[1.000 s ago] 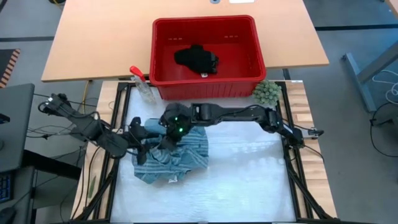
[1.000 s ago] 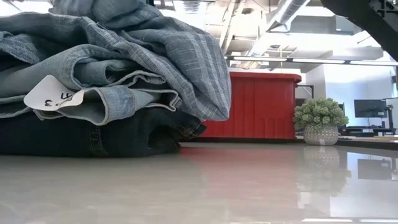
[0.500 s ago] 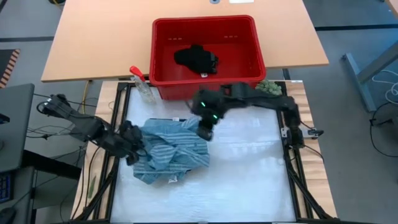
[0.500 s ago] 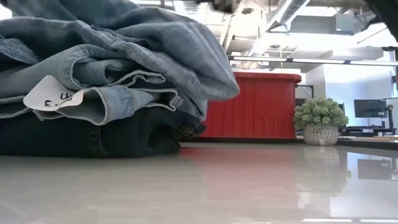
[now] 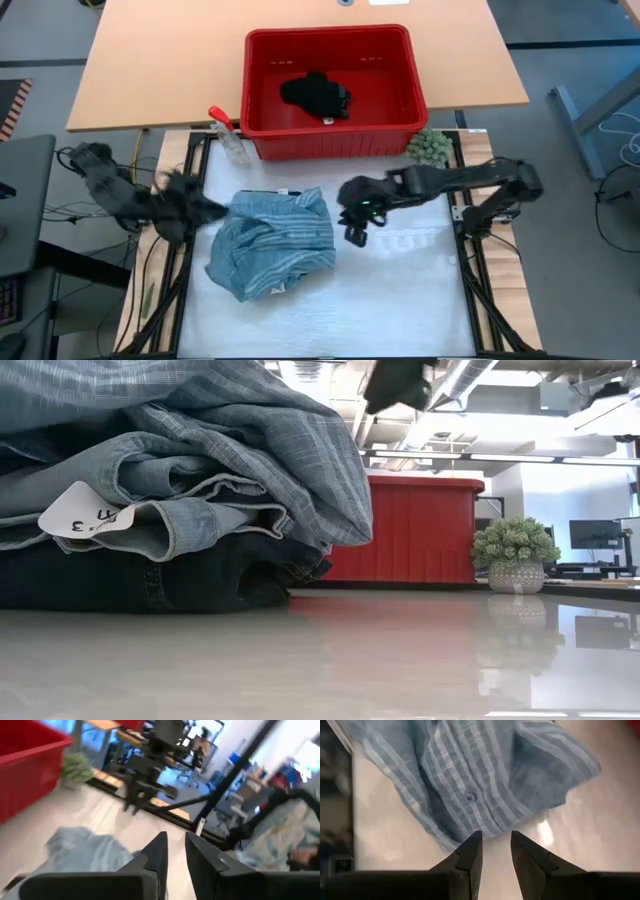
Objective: Fold Laundry from Bin
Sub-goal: Fold the light blue polo shirt
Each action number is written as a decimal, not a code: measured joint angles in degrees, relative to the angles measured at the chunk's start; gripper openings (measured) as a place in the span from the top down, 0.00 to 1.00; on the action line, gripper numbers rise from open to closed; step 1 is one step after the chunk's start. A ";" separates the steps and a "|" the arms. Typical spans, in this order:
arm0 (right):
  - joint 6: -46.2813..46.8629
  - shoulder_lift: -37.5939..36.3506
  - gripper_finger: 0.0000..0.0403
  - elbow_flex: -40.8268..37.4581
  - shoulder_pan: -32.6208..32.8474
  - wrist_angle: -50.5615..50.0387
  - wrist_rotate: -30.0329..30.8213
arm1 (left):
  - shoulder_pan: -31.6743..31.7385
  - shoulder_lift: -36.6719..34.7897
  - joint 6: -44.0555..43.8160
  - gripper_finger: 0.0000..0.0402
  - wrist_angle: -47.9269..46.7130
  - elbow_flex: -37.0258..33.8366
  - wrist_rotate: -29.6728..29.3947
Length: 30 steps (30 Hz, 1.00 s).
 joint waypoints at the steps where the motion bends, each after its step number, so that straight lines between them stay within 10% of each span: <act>1: 2.16 -2.50 0.68 -4.20 -0.27 3.45 -0.23 | -0.08 1.62 2.73 0.85 3.54 -0.98 0.16; 10: 14.67 -14.63 0.62 -30.36 -1.24 28.74 -2.37 | 2.74 16.53 1.81 0.61 6.59 -1.80 1.98; 17: 13.88 -15.32 0.54 -31.38 -1.98 29.74 -3.78 | 7.04 18.95 -8.13 0.49 -2.84 -1.80 16.66; 30: 12.52 -15.32 0.51 -31.38 -0.97 28.62 -5.34 | 7.33 23.02 -13.20 0.49 -17.70 -1.75 20.88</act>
